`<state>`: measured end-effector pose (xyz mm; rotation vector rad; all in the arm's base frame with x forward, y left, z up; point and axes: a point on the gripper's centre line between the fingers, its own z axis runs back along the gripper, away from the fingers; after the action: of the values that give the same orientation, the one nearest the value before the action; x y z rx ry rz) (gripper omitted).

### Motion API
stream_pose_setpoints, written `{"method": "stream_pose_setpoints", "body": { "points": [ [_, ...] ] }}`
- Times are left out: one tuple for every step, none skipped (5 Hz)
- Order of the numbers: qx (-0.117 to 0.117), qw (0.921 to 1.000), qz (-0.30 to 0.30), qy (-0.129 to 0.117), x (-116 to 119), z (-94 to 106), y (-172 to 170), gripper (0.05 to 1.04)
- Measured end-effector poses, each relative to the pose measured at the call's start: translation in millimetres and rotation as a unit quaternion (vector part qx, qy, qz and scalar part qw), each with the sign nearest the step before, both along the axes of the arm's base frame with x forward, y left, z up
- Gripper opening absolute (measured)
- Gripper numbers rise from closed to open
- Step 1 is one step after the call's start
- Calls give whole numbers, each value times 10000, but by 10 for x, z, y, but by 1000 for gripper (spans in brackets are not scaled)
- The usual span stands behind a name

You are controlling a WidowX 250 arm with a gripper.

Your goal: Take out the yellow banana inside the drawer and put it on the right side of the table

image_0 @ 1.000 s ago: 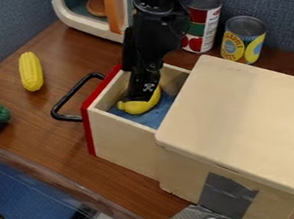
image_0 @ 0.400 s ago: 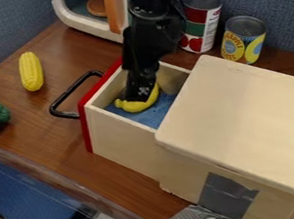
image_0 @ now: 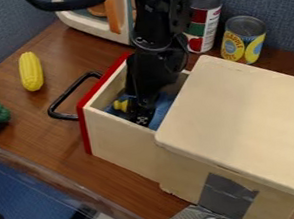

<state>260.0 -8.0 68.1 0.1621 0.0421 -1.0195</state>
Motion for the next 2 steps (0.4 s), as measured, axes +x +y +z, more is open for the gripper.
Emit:
{"method": "stream_pose_setpoints", "body": {
  "points": [
    [-17, 10000, 46, -20, -4, -24, 24, 998],
    [39, 9998, 166, 70, 3, -89, 129, 999]
  ]
}}
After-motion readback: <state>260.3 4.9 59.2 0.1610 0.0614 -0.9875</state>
